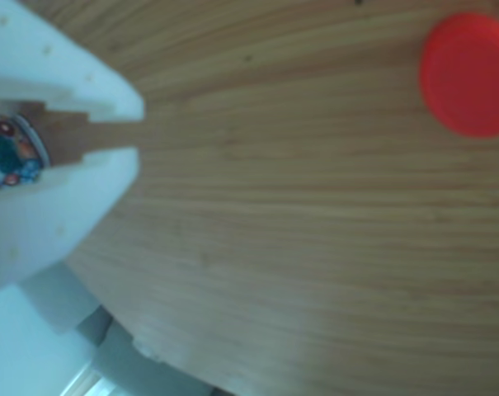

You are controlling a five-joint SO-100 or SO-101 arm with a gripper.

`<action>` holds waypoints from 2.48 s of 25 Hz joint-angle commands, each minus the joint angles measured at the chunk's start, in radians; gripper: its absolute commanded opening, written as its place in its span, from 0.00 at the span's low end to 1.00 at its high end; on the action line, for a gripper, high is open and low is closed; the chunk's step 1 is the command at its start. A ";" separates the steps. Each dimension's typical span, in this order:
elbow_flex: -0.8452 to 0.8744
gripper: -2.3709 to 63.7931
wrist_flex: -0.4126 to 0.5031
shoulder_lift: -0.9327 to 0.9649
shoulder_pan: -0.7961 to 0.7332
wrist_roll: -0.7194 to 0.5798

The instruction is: Grasp a red cap and put it in the cup.

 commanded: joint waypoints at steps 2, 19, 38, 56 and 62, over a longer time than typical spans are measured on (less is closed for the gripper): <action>-0.015 0.03 -0.012 0.011 -0.006 0.006; -0.015 0.03 -0.012 0.011 -0.006 0.006; -0.017 0.03 -0.012 0.011 -0.006 0.006; -0.420 0.03 0.000 -0.239 -0.006 -0.005; -0.706 0.22 0.101 -0.466 -0.006 0.000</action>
